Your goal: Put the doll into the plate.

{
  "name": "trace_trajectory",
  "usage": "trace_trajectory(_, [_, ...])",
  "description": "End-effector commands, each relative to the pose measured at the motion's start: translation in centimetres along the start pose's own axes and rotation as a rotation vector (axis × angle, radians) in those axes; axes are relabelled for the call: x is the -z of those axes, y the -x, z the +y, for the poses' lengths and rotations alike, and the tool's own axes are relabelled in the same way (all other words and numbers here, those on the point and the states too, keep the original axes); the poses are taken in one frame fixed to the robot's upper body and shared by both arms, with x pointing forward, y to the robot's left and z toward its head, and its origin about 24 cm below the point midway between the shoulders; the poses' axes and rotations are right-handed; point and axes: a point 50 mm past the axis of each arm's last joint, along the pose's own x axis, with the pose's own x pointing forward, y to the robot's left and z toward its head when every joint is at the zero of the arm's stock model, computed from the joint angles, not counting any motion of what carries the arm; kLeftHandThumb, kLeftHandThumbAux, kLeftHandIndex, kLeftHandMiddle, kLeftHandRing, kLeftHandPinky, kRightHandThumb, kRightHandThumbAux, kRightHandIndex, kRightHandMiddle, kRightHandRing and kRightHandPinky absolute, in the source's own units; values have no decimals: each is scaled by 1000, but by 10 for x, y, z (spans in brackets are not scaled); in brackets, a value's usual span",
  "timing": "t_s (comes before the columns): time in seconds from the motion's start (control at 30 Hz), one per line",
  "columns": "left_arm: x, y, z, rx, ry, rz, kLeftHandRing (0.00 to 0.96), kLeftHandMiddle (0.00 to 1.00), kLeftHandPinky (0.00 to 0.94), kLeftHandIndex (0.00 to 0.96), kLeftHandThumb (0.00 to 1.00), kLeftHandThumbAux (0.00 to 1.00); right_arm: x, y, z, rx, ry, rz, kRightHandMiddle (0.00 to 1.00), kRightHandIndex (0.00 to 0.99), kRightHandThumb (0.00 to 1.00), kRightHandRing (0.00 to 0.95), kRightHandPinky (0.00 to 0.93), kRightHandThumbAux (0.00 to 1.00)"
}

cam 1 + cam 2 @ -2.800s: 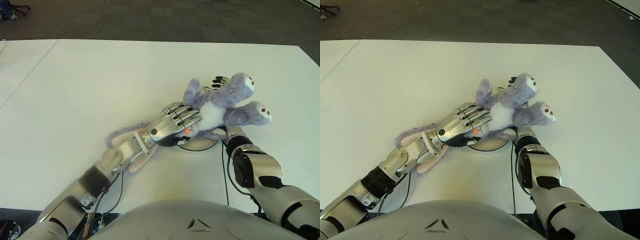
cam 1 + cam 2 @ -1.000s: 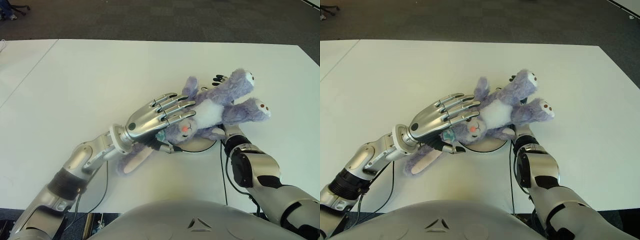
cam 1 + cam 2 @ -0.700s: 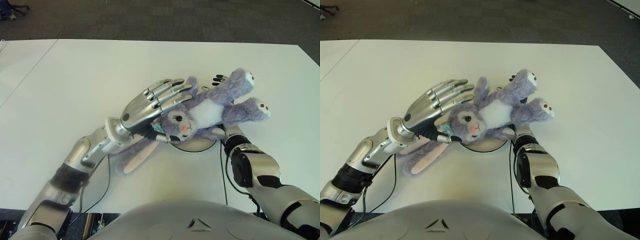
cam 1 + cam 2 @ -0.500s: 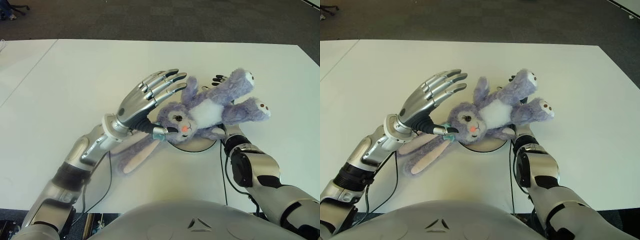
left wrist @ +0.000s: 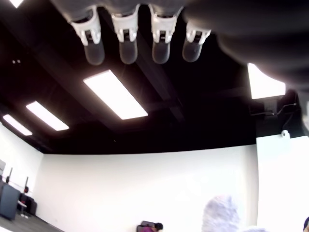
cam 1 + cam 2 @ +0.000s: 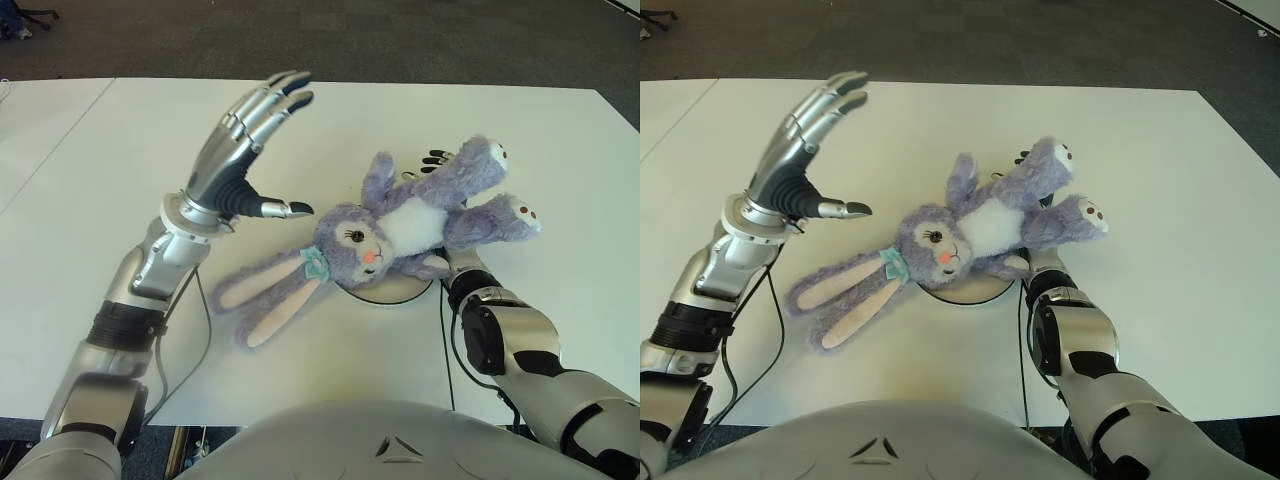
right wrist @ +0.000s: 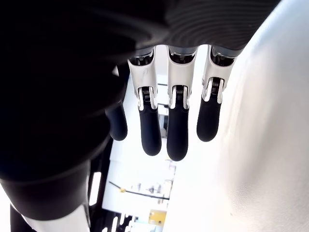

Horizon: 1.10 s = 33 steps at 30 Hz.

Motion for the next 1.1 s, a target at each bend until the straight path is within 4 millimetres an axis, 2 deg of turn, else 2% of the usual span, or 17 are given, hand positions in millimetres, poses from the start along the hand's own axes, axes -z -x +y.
trace_trajectory(0.03, [27, 12, 23, -26, -59, 119, 0, 17, 0, 0, 0, 316, 95, 77, 15, -85, 53, 446, 333, 276, 16, 341, 326, 848])
trace_trajectory(0.07, [32, 16, 25, -28, -67, 135, 1, 20, 0, 0, 0, 307, 95, 77, 15, -86, 51, 447, 332, 276, 14, 339, 323, 850])
trace_trajectory(0.2, [72, 37, 36, -36, -204, 293, 14, 34, 0, 0, 0, 308, 95, 77, 15, -84, 36, 453, 333, 278, 12, 340, 331, 860])
trace_trajectory(0.3, [88, 40, 39, -56, -281, 361, 32, 54, 0, 0, 0, 334, 96, 77, 15, -81, 31, 454, 335, 279, 15, 343, 335, 861])
trace_trajectory(0.4, [103, 48, 37, -80, -264, 442, 39, 60, 0, 0, 0, 342, 96, 78, 15, -78, 36, 453, 335, 278, 16, 344, 332, 859])
trace_trajectory(0.53, [111, 48, 33, -142, -193, 492, 36, 59, 0, 0, 0, 356, 96, 77, 15, -78, 51, 456, 331, 274, 14, 339, 324, 852])
trace_trajectory(0.6, [122, 50, 32, -162, -167, 566, 37, 63, 5, 0, 0, 368, 96, 77, 15, -81, 60, 458, 329, 271, 14, 336, 324, 856])
trace_trajectory(0.83, [133, 51, 19, -195, -93, 669, 45, 76, 34, 17, 0, 371, 96, 77, 15, -84, 65, 455, 331, 274, 15, 340, 331, 871])
trace_trajectory(0.9, [137, 62, 7, -187, -49, 771, 52, 80, 44, 31, 0, 401, 95, 77, 15, -86, 53, 456, 332, 276, 15, 340, 329, 875])
trace_trajectory(0.97, [144, 82, -13, -170, 43, 964, 54, 77, 47, 41, 0, 429, 95, 76, 15, -87, 33, 460, 333, 277, 16, 340, 329, 876])
trace_trajectory(1.1, [147, 89, -29, -160, 147, 1102, 53, 70, 45, 43, 0, 437, 96, 76, 14, -85, 2, 465, 334, 278, 17, 340, 329, 875])
